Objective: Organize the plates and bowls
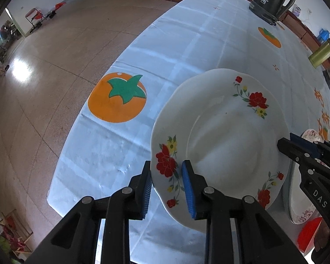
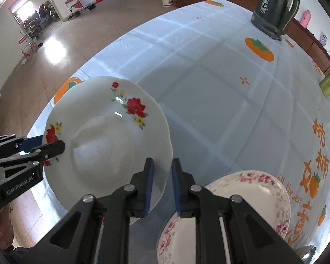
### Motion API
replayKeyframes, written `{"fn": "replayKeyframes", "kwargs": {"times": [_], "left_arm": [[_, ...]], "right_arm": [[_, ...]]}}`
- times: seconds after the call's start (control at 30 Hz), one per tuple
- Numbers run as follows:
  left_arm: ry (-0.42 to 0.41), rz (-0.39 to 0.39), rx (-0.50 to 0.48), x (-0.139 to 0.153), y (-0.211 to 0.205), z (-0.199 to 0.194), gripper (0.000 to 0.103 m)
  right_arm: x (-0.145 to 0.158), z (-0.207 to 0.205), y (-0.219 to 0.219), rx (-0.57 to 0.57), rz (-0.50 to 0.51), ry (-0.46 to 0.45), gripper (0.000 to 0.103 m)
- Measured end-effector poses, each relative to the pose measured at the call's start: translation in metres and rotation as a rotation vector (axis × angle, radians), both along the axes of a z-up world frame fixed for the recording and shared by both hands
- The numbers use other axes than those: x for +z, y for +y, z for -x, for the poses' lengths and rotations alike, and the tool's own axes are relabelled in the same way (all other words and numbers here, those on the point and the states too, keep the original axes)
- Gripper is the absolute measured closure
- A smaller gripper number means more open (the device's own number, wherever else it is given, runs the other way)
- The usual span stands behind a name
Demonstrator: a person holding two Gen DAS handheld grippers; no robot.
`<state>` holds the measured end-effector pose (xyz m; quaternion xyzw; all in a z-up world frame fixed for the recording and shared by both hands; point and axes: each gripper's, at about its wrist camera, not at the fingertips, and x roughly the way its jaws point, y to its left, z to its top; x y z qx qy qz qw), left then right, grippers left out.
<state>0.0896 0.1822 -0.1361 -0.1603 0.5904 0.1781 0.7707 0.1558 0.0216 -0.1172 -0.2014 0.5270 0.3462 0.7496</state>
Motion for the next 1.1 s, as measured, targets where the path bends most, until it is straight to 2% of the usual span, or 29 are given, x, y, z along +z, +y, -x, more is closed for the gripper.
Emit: {"fn": "replayKeyframes", "kwargs": {"times": [0.43, 1.1], "left_arm": [[-0.020, -0.003, -0.013, 0.016, -0.005, 0.006, 0.073], [-0.027, -0.007, -0.087, 0.025, -0.034, 0.006, 0.073]], "right_arm": [[0.020, 0.014, -0.013, -0.007, -0.019, -0.014, 0.086], [0.031, 0.023, -0.046, -0.057, -0.025, -0.023, 0.086]]}}
